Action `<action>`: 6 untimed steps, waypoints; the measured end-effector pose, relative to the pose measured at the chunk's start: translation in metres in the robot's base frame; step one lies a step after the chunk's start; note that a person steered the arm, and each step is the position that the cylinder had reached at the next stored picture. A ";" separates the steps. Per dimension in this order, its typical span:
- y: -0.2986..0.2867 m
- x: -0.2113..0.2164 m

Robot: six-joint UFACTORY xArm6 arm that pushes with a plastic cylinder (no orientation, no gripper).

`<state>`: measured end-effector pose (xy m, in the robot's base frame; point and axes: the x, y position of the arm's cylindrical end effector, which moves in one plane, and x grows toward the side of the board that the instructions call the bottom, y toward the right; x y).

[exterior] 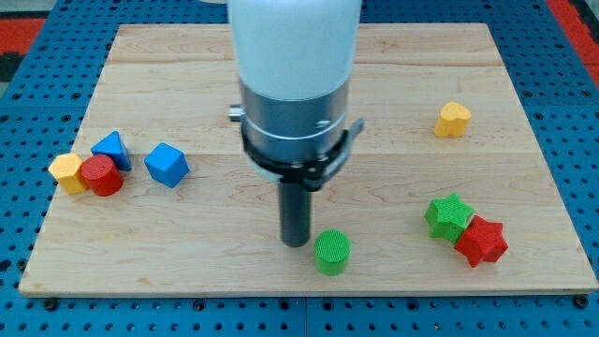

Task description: Move the cube to the right side

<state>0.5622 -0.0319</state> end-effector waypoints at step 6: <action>-0.233 0.006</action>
<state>0.5682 -0.2647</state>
